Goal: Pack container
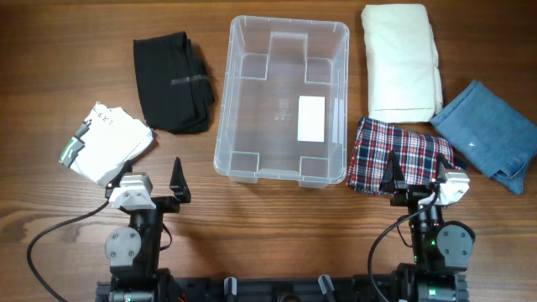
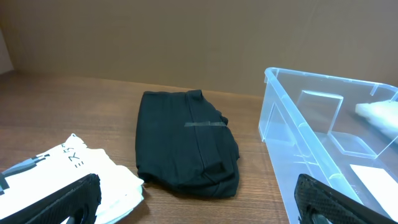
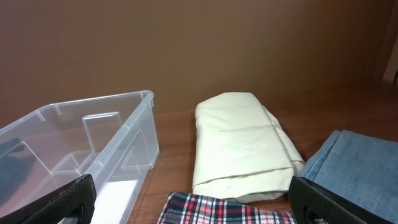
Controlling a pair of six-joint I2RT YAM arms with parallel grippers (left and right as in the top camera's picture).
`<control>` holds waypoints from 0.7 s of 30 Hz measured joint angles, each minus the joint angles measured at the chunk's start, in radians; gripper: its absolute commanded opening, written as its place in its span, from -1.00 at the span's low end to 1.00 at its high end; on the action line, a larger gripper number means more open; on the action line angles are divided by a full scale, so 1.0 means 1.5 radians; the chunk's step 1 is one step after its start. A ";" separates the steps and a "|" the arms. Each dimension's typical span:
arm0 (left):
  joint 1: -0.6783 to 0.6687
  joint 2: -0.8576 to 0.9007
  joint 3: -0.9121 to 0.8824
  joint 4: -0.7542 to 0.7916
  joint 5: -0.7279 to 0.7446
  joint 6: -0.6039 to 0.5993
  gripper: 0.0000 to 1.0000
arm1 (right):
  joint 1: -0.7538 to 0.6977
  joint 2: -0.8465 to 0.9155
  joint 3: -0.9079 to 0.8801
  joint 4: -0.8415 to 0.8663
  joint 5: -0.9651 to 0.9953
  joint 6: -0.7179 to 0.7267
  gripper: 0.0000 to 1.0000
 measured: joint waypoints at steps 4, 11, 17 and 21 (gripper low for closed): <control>0.000 0.000 0.000 0.000 0.000 0.000 0.99 | 0.000 0.000 0.000 0.000 -0.005 0.043 1.00; 0.000 0.000 0.000 0.000 0.000 0.000 1.00 | 0.000 0.020 0.064 -0.162 -0.033 0.121 0.99; 0.000 0.000 0.000 0.000 0.000 0.000 1.00 | 0.000 0.166 0.231 -0.290 -0.032 0.144 1.00; 0.000 0.000 0.000 0.000 0.000 0.000 1.00 | -0.001 0.369 0.354 -0.343 -0.036 0.112 1.00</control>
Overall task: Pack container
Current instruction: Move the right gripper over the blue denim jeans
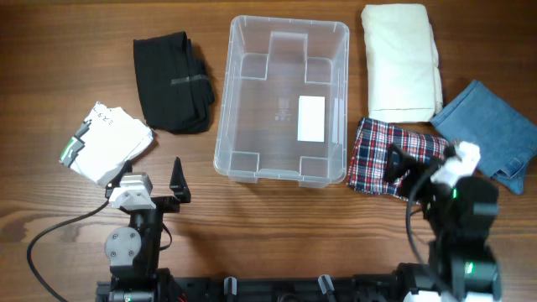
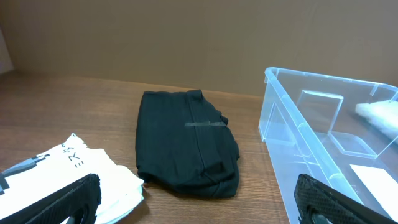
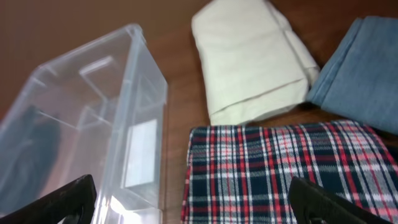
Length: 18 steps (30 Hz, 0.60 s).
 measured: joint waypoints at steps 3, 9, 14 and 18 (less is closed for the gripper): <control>0.000 0.000 0.000 0.000 0.000 0.000 0.99 | -0.026 0.168 0.087 -0.068 -0.016 -0.044 0.99; 0.000 0.000 -0.001 0.000 0.000 0.000 0.99 | -0.170 0.452 0.300 -0.313 -0.049 -0.158 0.99; 0.000 0.000 -0.001 0.000 0.000 0.000 1.00 | -0.299 0.533 0.334 -0.316 -0.069 -0.197 0.99; 0.000 0.000 -0.001 0.000 0.000 0.000 0.99 | -0.352 0.552 0.334 -0.302 -0.081 -0.205 0.99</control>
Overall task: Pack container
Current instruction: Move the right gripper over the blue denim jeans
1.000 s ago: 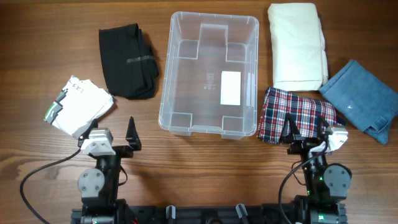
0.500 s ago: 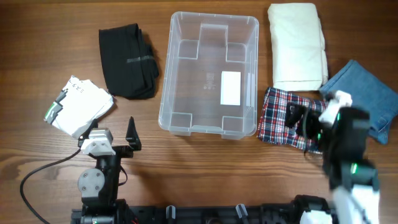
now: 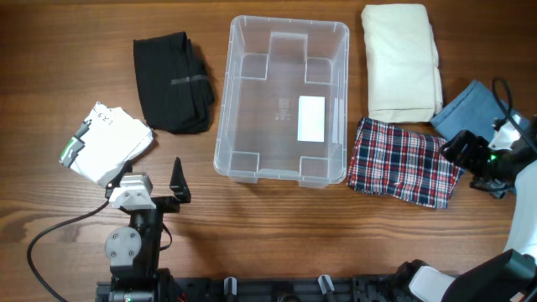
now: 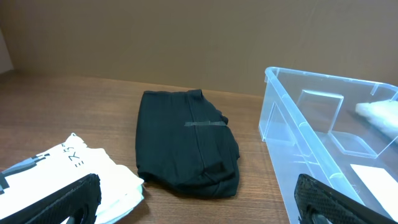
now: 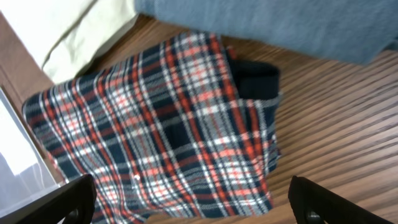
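Observation:
The clear plastic container (image 3: 281, 101) stands empty mid-table, apart from a white label on its floor. To its right lies a folded plaid cloth (image 3: 401, 161), which fills the right wrist view (image 5: 168, 124). My right gripper (image 3: 470, 161) hangs open over that cloth's right end, beside the blue denim (image 3: 478, 113), with nothing between its fingers (image 5: 342, 202). The left gripper (image 3: 149, 183) stands open near the table's front. Ahead of it are a white printed shirt (image 4: 74, 168) and a black cloth (image 4: 186, 146).
A cream folded cloth (image 3: 401, 60) lies at the back right beyond the plaid one. The black cloth (image 3: 172, 81) and the white shirt (image 3: 105, 143) lie left of the container. The right arm's cable (image 3: 503, 92) runs past the denim at the table's right edge.
My right gripper has moved right, from over the plaid cloth's middle to its right end by the denim, and its camera now looks more steeply down. The left arm has not moved.
Both grippers first stood open at the table's front, the right one just before the plaid cloth. Then the right gripper was over the plaid cloth, tilted down. Now it hangs open at that cloth's right end, and no cloth has moved.

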Controlling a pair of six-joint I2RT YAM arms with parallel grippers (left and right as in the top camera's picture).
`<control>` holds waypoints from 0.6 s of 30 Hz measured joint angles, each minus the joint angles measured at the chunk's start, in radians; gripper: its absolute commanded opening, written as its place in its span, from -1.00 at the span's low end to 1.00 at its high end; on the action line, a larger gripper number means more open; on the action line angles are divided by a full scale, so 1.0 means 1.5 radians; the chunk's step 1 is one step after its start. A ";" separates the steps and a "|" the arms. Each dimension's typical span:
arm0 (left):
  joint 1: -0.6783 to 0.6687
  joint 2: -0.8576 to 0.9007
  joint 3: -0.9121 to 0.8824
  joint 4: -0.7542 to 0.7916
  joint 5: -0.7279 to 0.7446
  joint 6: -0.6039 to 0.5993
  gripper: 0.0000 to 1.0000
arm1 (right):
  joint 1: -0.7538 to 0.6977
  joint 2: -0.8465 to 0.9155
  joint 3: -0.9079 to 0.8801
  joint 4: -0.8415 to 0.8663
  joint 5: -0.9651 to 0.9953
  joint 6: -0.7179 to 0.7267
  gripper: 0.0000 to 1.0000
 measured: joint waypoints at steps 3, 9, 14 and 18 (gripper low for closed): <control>0.000 0.000 0.000 0.000 0.000 0.000 0.99 | -0.011 0.000 0.000 0.024 0.001 0.001 0.99; 0.000 0.000 0.000 0.000 0.000 0.000 0.99 | -0.012 0.000 0.002 0.063 0.000 0.011 1.00; 0.000 0.000 0.000 0.000 0.000 0.000 1.00 | -0.021 0.001 0.077 0.045 0.007 0.017 0.99; 0.000 0.000 0.000 0.000 0.000 0.000 1.00 | -0.040 0.001 0.160 0.035 0.019 0.033 0.99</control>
